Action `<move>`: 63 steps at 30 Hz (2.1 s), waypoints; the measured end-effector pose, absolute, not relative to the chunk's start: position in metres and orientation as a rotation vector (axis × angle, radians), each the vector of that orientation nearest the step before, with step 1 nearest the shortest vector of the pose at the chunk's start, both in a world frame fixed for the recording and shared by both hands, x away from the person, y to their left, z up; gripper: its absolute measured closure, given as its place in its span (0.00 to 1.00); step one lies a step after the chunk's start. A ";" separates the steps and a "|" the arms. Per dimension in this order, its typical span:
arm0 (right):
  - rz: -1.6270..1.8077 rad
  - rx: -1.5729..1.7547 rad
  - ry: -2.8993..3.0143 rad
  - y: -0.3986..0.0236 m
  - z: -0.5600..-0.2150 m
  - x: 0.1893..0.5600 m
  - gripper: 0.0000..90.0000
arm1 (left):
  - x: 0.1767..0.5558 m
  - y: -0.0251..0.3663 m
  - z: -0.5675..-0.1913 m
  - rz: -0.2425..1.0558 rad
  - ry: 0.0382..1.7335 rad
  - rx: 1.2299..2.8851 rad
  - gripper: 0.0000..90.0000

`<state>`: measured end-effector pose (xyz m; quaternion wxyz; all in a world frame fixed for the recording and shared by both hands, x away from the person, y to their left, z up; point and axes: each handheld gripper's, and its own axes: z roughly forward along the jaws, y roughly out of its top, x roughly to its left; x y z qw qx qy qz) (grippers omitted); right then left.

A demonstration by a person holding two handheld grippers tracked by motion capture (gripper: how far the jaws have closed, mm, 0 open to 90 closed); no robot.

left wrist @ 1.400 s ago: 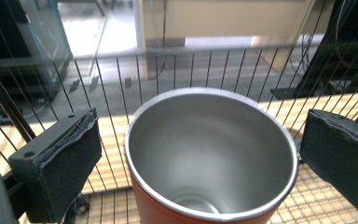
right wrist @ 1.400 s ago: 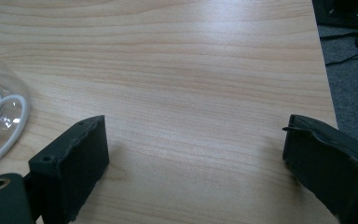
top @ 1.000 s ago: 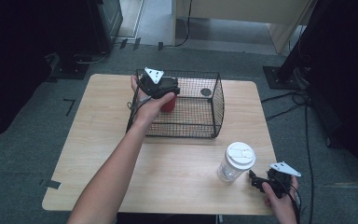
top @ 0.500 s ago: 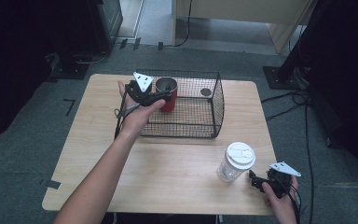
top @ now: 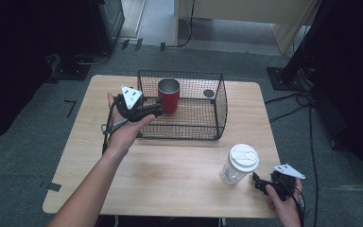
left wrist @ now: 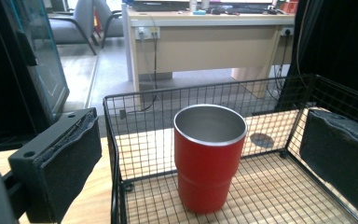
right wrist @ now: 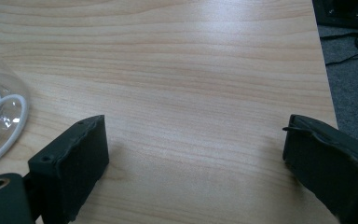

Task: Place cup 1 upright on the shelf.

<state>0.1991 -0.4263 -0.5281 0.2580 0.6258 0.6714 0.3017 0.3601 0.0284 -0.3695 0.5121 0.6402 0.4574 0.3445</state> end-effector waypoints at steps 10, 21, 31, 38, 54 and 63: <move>0.818 1.697 1.821 -0.426 -0.528 0.199 0.07 | 0.329 0.046 -0.374 0.836 1.064 1.535 0.00; 0.818 1.697 1.820 -0.426 -0.528 0.199 0.07 | 0.300 0.076 -0.395 0.831 1.097 1.531 0.00; 0.818 1.695 1.821 -0.426 -0.528 0.199 0.07 | 0.282 0.103 -0.423 0.831 1.145 1.549 0.00; 0.816 1.694 1.823 -0.426 -0.528 0.199 0.07 | 0.271 0.118 -0.441 0.819 1.175 1.570 0.00; 0.817 1.694 1.822 -0.426 -0.528 0.199 0.07 | 0.248 0.158 -0.479 0.810 1.245 1.622 0.00; 0.817 1.693 1.822 -0.426 -0.528 0.199 0.07 | 0.233 0.190 -0.495 0.797 1.310 1.622 0.00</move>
